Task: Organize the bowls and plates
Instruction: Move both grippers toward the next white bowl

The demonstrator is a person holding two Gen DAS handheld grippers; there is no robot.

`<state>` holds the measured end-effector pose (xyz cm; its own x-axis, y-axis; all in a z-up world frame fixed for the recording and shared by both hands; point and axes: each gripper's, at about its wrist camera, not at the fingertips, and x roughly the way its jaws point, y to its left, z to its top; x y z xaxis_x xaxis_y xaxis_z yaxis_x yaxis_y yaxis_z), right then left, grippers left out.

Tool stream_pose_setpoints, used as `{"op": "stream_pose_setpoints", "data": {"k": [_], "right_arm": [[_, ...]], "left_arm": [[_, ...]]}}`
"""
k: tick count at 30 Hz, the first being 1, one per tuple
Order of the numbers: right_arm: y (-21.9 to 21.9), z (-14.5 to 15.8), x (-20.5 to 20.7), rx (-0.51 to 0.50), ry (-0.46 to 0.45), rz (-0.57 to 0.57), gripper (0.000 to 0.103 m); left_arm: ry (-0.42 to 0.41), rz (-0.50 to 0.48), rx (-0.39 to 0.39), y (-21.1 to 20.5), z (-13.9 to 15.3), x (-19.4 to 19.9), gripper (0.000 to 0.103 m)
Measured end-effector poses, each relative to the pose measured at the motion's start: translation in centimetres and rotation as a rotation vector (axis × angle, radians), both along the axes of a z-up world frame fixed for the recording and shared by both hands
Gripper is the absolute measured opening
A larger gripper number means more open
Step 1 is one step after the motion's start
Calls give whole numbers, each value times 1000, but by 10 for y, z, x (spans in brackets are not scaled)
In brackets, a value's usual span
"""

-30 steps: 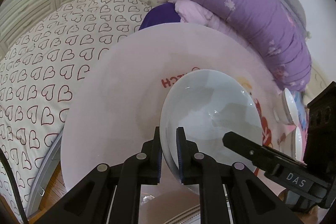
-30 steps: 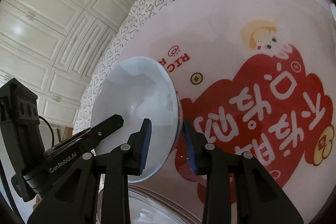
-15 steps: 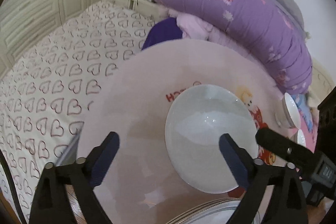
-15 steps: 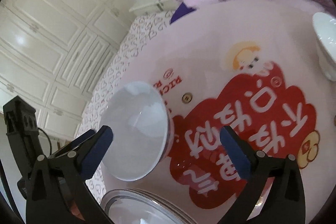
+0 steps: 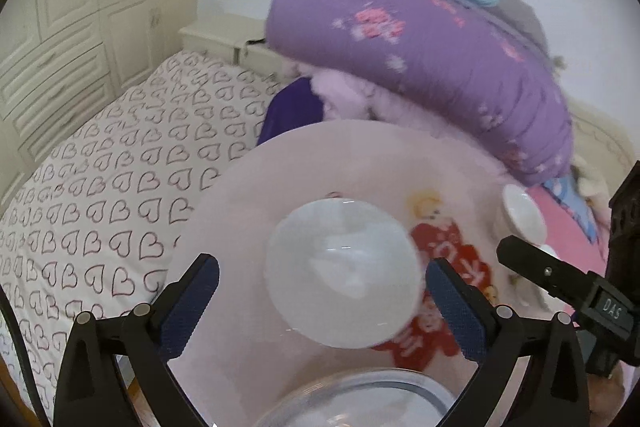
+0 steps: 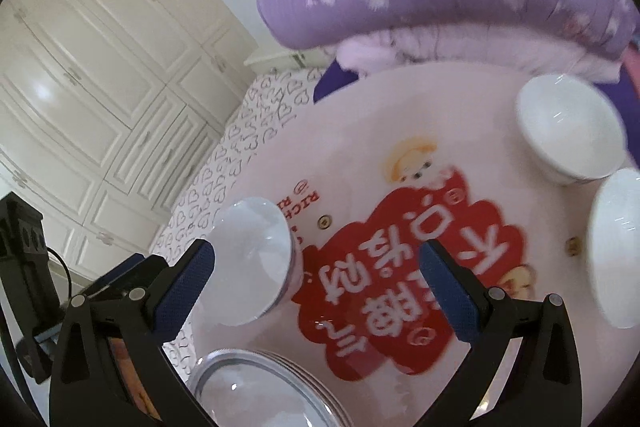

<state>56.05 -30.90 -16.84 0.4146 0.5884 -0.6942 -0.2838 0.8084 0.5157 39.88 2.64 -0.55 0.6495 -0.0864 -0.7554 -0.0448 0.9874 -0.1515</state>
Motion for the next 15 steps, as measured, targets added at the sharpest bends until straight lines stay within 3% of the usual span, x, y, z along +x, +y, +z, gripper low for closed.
{"op": "stream_pose_setpoints", "data": {"k": [7, 15], "right_arm": [[-67, 38, -19, -58, -128, -99, 103], [-156, 49, -38, -175, -188, -271, 103]], "left_arm": [[-62, -92, -2, -41, 26, -32, 102], [-41, -221, 8, -109, 16, -37, 102]]}}
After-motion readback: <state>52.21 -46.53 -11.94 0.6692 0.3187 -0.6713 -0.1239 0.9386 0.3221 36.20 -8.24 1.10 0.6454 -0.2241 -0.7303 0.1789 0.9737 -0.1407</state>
